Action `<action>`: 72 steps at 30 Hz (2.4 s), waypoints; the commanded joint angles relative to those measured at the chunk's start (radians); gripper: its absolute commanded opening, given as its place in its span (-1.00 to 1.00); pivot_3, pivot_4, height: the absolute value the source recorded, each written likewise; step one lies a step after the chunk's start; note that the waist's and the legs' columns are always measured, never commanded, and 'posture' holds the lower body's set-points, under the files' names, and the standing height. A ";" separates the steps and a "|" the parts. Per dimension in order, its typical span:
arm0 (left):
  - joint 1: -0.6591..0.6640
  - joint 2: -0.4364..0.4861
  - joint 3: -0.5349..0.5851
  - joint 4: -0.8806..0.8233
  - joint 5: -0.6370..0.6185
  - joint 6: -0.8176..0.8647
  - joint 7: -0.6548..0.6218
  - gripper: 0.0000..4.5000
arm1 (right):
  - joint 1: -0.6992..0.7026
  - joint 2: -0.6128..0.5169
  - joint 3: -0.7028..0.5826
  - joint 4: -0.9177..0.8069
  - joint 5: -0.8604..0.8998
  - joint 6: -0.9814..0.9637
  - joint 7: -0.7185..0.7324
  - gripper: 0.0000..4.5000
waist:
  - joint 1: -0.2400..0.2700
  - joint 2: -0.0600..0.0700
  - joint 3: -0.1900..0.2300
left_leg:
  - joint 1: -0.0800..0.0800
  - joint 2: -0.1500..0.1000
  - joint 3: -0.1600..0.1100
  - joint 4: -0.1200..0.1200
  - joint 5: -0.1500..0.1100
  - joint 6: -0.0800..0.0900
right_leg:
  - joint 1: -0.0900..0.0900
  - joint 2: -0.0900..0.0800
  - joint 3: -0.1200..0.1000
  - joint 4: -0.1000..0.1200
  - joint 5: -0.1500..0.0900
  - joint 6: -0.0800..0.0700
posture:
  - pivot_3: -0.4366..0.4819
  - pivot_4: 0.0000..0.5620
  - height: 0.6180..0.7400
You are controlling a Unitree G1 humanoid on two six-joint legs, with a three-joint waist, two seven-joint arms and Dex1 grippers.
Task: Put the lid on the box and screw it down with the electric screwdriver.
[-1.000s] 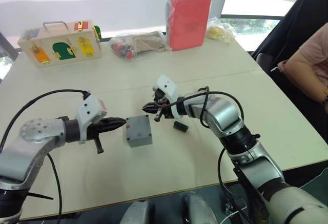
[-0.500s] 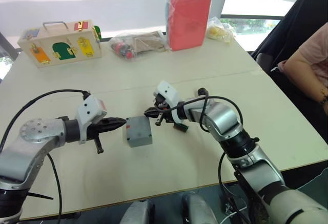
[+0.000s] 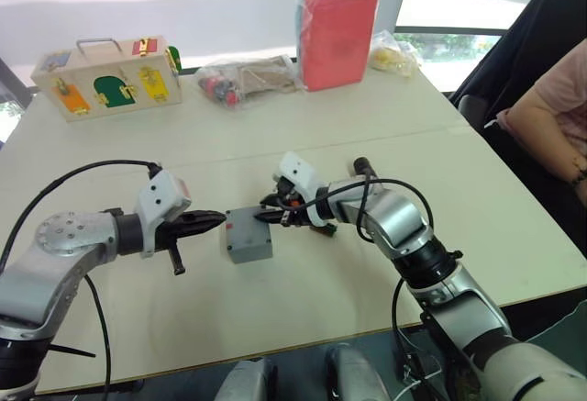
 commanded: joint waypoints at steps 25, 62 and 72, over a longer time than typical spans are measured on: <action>-0.150 -0.121 -0.094 0.034 0.033 -0.104 -0.022 -1.00 | -0.373 -0.434 0.176 0.358 -0.013 0.618 0.099 0.98 | 0.000 -0.001 0.001 | -0.002 0.000 0.002 0.000 0.000 0.001 | -0.001 -0.001 0.001 -0.002 0.000 0.000 | -0.05 -0.47 1.00; -0.137 -0.034 -0.060 0.137 0.036 -0.152 -0.126 -1.00 | -0.196 -0.034 -0.417 -0.070 0.168 -0.090 -0.047 -0.19 | -0.025 0.000 0.001 | -0.017 0.001 0.001 0.002 0.002 -0.003 | -0.020 0.001 0.001 0.007 0.000 0.000 | -0.05 -0.47 1.00; -0.111 -0.058 -0.113 0.185 0.116 -0.187 -0.112 -1.00 | 0.028 0.265 -0.352 -0.083 0.155 -0.514 -0.101 -0.19 | -0.006 -0.002 0.001 | -0.015 -0.002 0.000 0.004 0.002 -0.003 | -0.019 -0.001 0.001 0.013 0.000 0.000 | -0.05 -0.47 1.00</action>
